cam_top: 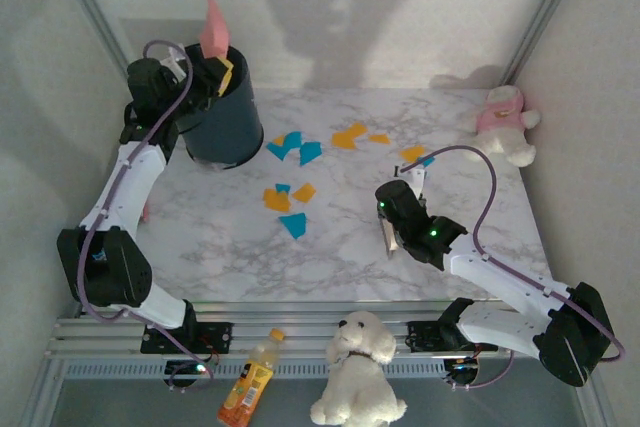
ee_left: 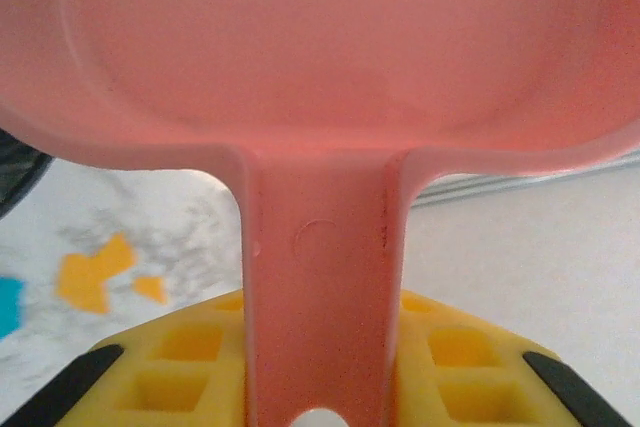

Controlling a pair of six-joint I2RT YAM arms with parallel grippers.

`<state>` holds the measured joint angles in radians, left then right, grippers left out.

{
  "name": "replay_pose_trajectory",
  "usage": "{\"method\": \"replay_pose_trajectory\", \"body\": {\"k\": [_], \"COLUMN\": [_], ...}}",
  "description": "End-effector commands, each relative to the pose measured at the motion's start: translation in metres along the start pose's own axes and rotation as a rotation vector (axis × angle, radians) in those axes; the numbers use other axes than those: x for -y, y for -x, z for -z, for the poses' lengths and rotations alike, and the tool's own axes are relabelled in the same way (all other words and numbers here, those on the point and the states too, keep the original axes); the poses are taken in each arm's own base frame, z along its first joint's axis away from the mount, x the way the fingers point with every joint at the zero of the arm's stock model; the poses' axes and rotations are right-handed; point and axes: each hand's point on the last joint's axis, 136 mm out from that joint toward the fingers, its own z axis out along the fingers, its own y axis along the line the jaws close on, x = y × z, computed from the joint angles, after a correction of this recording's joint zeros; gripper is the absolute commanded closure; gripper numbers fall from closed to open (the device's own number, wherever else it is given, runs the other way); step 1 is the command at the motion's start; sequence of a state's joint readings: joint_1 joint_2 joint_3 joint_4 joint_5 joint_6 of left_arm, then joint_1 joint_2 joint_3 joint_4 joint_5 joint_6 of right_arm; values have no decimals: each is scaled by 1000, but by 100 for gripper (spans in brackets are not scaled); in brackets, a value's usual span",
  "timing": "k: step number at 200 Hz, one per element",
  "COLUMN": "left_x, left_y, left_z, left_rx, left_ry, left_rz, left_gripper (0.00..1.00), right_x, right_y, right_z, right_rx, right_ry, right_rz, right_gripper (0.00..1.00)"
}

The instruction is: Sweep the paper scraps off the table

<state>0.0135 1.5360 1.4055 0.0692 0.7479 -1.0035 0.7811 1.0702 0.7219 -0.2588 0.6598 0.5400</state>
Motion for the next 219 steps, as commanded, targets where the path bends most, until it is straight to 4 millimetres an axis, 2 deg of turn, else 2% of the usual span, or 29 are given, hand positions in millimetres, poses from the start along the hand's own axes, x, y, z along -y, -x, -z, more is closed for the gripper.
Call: {"method": "replay_pose_trajectory", "body": {"k": [1, 41, 87, 118, 147, 181, 219], "left_x": [-8, -16, -35, -43, -42, -35, -33], "left_y": [-13, -28, -54, -68, -80, -86, -91], "left_z": [7, 16, 33, 48, 63, 84, 99], "left_rx": [-41, -79, -139, -165, -183, -152, -134], "left_ry": [138, 306, 436, 488, 478, 463, 464], "left_rz": [-205, -472, -653, -710, -745, -785, -792], "left_gripper": [100, 100, 100, 100, 100, 100, 100], "right_x": [-9, -21, -43, -70, -101, -140, -168], "right_y": [25, 27, 35, 42, 48, 51, 52], "right_z": [9, 9, 7, 3, -2, -11, -19], "right_rx": [50, 45, 68, 66, 47, -8, -51], "right_ry": [47, 100, 214, 338, 451, 576, 658], "right_rz": [-69, -66, -102, -143, -183, -232, -280], "right_gripper": [100, 100, 100, 100, 100, 100, 100]}}
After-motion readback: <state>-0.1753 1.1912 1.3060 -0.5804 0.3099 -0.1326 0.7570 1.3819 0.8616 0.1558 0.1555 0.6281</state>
